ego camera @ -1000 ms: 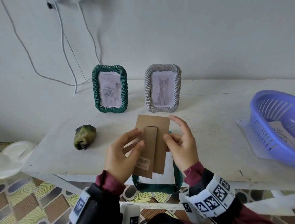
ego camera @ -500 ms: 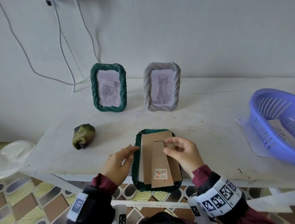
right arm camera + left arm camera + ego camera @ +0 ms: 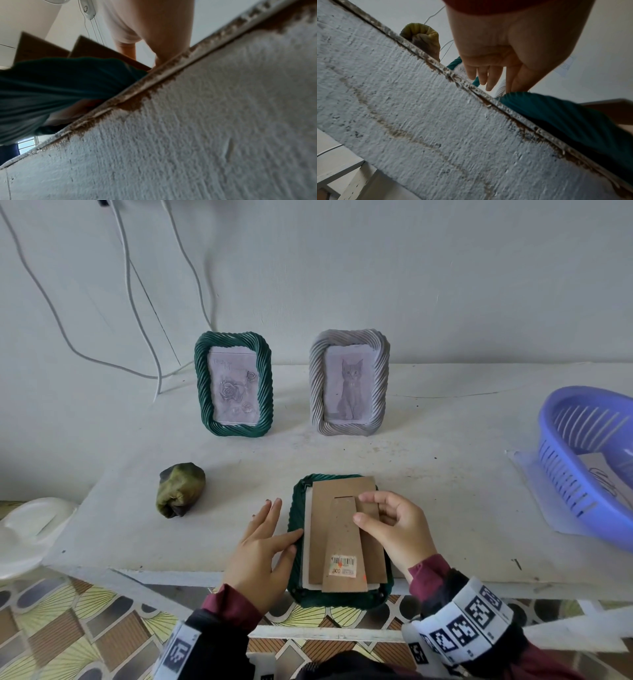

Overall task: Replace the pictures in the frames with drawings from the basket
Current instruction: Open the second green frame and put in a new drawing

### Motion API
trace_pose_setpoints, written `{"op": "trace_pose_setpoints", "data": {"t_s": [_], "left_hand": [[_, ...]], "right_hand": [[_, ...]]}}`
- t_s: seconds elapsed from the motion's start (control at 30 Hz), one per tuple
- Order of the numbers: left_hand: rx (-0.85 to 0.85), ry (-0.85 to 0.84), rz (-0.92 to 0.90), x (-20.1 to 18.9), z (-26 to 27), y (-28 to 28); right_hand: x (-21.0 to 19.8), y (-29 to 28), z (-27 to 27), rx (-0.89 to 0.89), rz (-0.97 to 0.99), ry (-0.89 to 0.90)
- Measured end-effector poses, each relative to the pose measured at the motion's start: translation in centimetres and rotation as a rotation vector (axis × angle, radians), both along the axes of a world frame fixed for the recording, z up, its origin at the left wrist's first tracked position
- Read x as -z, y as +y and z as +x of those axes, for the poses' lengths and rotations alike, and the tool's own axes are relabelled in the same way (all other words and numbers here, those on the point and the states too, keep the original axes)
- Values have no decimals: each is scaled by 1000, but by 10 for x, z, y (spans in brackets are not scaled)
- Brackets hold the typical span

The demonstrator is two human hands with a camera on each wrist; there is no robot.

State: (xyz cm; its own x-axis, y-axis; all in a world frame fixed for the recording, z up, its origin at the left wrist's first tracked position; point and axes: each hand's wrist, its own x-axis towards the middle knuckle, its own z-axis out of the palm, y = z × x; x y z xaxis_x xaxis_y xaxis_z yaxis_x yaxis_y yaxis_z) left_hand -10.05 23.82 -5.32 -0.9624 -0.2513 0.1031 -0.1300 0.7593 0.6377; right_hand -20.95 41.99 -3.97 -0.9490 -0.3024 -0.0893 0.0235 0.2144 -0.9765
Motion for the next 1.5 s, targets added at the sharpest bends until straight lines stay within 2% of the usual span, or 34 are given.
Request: {"op": "trace_pose_setpoints", "data": {"t_s": [0.63, 0.77, 0.97, 1.1, 1.33, 1.5], "left_hand": [[-19, -25, 73, -5, -1, 1], [-30, -105, 27, -9, -2, 3], [-80, -108, 21, -12, -5, 5], [-83, -126, 3, -13, -6, 5], [-117, -31, 27, -9, -12, 0], [-39, -94, -21, -13, -29, -4]], "right_hand": [[-7, -6, 0, -67, 150, 36], [-11, -6, 3, -94, 274, 149], [-14, -4, 5, -128, 535, 372], [-12, -1, 6, -136, 690, 441], [-13, 5, 4, -175, 680, 410], [-6, 5, 3, -154, 604, 423]]}}
